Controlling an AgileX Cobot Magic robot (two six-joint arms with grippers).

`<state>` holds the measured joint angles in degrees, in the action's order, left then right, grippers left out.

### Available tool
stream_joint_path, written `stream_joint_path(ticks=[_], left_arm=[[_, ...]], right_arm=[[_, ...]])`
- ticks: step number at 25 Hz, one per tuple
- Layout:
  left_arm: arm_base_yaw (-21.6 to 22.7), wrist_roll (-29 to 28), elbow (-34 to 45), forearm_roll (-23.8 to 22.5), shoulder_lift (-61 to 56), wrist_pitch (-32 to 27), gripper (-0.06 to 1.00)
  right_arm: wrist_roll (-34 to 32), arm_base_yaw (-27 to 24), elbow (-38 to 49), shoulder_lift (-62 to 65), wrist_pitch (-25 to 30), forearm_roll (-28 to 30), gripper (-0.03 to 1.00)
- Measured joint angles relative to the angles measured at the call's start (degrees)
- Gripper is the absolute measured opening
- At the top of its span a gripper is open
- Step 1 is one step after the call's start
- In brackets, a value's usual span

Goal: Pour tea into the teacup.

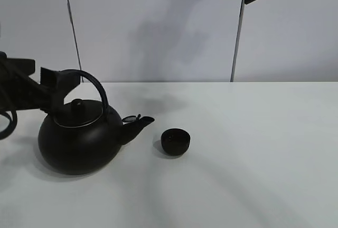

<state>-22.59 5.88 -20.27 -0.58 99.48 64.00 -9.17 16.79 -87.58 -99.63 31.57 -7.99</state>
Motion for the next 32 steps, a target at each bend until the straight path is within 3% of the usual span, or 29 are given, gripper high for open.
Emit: stream_joint_path(ticks=[6, 12, 15, 18, 20, 23, 25, 28, 32], left_arm=[[0.00, -0.62, 0.36, -2.55, -7.47, -3.09, 0.66], [0.00, -1.47, 0.74, -4.30, -12.81, -12.72, 0.66], [0.00, -5.88, 0.77, -4.41, -16.96, -19.31, 0.66], [0.00, -11.97, -0.14, -6.21, -23.14, -31.38, 0.66], [0.00, -17.98, -2.71, -11.08, -27.40, -41.35, 0.66], [-0.83, -33.90, -9.43, -19.16, -32.92, -59.32, 0.66], [-2.76, -40.29, -14.58, -22.28, -34.40, -69.52, 0.66], [-7.71, -41.20, -21.68, -21.03, -34.61, -81.13, 0.66], [-11.21, -32.45, -30.05, -10.00, -33.82, -90.36, 0.66]], right_arm=[[0.00, 0.00, 0.00, 0.00, 0.00, 0.00, 0.66], [0.00, 0.00, 0.00, 0.00, 0.00, -0.02, 0.66], [0.00, 0.00, 0.00, 0.00, 0.00, -0.02, 0.66], [0.00, 0.00, 0.00, 0.00, 0.00, -0.02, 0.66], [0.00, 0.00, 0.00, 0.00, 0.00, -0.02, 0.66], [0.00, 0.00, 0.00, 0.00, 0.00, -0.02, 0.66], [0.00, 0.00, 0.00, 0.00, 0.00, -0.02, 0.66], [0.00, 0.00, 0.00, 0.00, 0.00, -0.02, 0.66], [0.00, 0.00, 0.00, 0.00, 0.00, -0.02, 0.66]])
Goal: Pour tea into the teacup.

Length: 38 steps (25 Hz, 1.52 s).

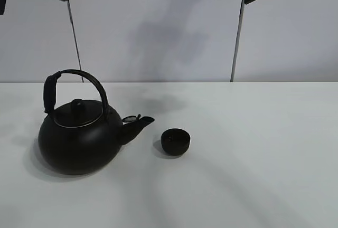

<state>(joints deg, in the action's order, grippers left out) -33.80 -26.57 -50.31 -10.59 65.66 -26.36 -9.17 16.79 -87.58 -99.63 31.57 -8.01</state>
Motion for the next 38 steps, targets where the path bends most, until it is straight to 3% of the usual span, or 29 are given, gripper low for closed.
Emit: stream_joint_path(ticks=[3, 5, 14, 22, 27, 38], left_arm=[[-0.07, 7.44, -5.50, 8.19, 1.92, -7.75, 0.66], [-0.07, 9.75, -8.74, 11.22, 4.10, -12.16, 0.66], [0.97, 14.57, -23.33, 14.95, 17.30, -23.39, 0.66], [11.37, 21.66, -26.84, 29.07, 23.81, -28.73, 0.66], [14.47, 22.07, -26.96, 30.32, 23.90, -29.20, 0.66], [14.59, 22.41, -27.11, 30.15, 23.90, -27.80, 0.66]], right_arm=[[0.00, 0.00, 0.00, 0.00, 0.00, -0.04, 0.66], [0.00, 0.00, 0.00, 0.00, 0.00, -0.11, 0.66], [0.00, 0.00, 0.00, 0.06, 1.36, -0.69, 0.66], [0.39, 0.00, 0.00, 1.01, 19.80, -4.29, 0.66], [2.02, 0.00, 0.00, 1.01, 23.16, -7.34, 0.66], [2.97, 0.00, 0.00, 1.01, 24.18, -9.44, 0.66]])
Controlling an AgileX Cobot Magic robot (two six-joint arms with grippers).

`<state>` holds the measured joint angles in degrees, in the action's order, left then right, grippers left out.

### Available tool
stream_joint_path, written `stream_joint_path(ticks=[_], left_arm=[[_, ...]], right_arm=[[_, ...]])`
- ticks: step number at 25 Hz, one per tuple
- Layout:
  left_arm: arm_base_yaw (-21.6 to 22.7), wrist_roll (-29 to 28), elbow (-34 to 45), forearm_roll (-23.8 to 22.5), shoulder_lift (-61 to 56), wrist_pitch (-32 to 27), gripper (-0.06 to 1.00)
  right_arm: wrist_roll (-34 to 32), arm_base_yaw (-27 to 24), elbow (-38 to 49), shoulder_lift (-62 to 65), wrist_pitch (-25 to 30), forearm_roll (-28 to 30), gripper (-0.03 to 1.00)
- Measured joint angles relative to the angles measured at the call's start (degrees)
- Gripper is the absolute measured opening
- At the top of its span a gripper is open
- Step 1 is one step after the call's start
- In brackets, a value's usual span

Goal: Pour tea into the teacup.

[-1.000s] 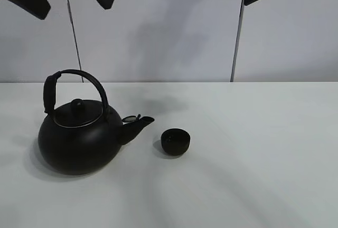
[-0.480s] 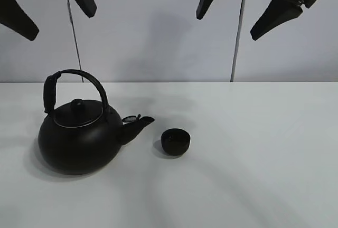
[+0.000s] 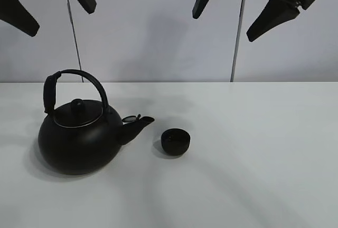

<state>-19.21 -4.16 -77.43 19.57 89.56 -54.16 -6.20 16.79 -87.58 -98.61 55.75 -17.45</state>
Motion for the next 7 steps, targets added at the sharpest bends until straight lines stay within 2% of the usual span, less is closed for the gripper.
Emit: stream_joint_path(ticks=[7], left_arm=[[0.00, 0.00, 0.00, -0.10, 0.00, 0.04, 0.66]], right_arm=[[0.00, 0.00, 0.00, 0.00, 0.00, -0.13, 0.66]])
